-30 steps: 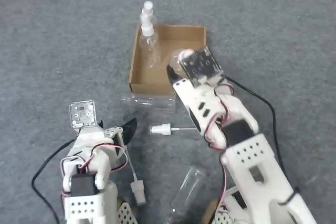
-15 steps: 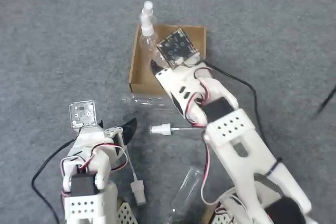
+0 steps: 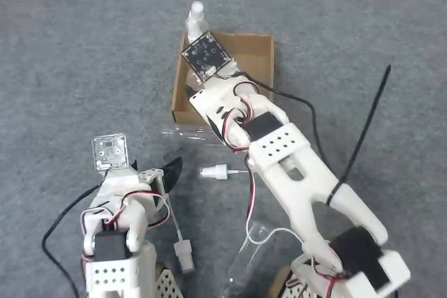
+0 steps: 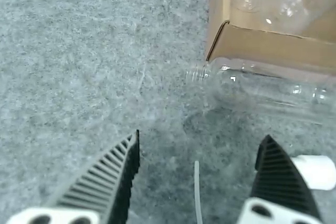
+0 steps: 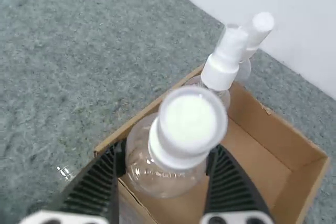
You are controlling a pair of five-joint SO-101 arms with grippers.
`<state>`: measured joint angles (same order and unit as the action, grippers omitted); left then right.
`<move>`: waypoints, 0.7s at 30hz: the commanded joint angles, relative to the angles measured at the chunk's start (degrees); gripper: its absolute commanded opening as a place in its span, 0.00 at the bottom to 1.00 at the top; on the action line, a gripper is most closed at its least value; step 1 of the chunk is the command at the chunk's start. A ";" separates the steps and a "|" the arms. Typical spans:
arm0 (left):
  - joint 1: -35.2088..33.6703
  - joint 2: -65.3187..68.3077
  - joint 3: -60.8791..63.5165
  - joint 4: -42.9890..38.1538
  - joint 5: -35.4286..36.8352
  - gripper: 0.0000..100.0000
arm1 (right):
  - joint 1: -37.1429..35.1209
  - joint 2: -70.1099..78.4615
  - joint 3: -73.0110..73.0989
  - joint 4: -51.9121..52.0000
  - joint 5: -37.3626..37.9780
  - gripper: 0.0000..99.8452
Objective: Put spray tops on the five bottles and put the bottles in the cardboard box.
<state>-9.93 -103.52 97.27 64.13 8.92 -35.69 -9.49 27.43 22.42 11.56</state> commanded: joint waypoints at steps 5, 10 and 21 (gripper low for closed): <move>-0.35 -0.70 -0.75 0.18 -0.70 0.33 | -0.66 3.21 -4.22 -4.79 -0.62 0.01; -0.35 -0.70 -0.75 0.18 -0.70 0.33 | -1.45 5.58 -4.22 -5.85 -0.62 0.01; -0.35 -0.70 -0.75 0.18 -0.70 0.33 | -2.68 6.37 -3.96 -5.93 -0.62 0.02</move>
<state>-9.93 -103.52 97.27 64.13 8.92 -37.27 -1.93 27.34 17.93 11.56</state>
